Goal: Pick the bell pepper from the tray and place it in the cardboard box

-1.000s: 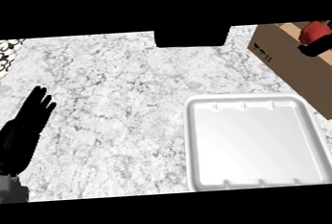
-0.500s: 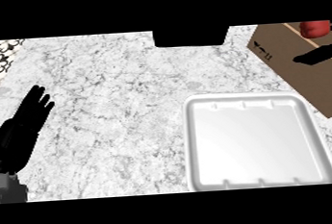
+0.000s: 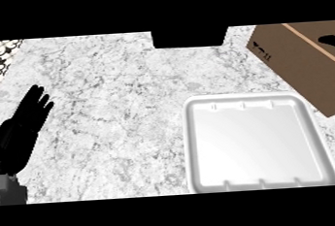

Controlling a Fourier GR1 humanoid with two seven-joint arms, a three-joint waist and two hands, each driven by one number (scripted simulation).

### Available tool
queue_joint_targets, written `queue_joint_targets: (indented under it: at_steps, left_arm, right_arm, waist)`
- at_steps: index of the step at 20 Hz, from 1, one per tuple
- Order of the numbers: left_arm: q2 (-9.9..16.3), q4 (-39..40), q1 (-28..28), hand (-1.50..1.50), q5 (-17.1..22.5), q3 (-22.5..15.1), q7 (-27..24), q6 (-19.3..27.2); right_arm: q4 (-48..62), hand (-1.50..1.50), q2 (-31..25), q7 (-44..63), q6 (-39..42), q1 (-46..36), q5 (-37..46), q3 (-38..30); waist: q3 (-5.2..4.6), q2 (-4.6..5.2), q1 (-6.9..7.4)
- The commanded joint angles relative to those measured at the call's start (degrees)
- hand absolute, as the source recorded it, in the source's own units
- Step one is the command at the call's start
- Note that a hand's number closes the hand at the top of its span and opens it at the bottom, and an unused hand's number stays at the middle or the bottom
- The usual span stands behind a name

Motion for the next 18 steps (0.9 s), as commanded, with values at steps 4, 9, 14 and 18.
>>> queue_joint_targets:
  at_steps: [4, 9, 14, 18]
  left_arm:
    - [-0.87, 4.06, 0.33, 0.0, -1.29, -0.24, -4.35, -1.15]
    - [-2.53, -2.58, -0.38, 0.0, -2.0, -2.03, 1.29, 2.61]
    - [-0.46, 0.73, -0.07, 0.0, -0.32, 0.41, -0.31, -0.24]
    - [-0.55, 1.36, 1.19, 0.0, -0.49, 0.43, -2.38, -1.45]
  right_arm:
    - [1.92, -1.5, -5.9, -4.86, 4.56, 4.09, -7.65, -6.33]
    - [3.68, -1.5, -12.17, -9.4, 13.98, 10.01, -10.47, -7.95]
    - [4.43, -1.5, -15.21, -11.65, 17.31, 10.53, -11.17, -7.25]
    - [5.17, -1.5, -16.12, -12.15, 18.05, 12.59, -11.7, -6.72]
  waist:
    - [-0.01, 0.28, 0.08]
    - [0.11, 0.16, 0.04]
    - [0.08, 0.27, 0.56]
    - [0.05, 0.15, 0.4]
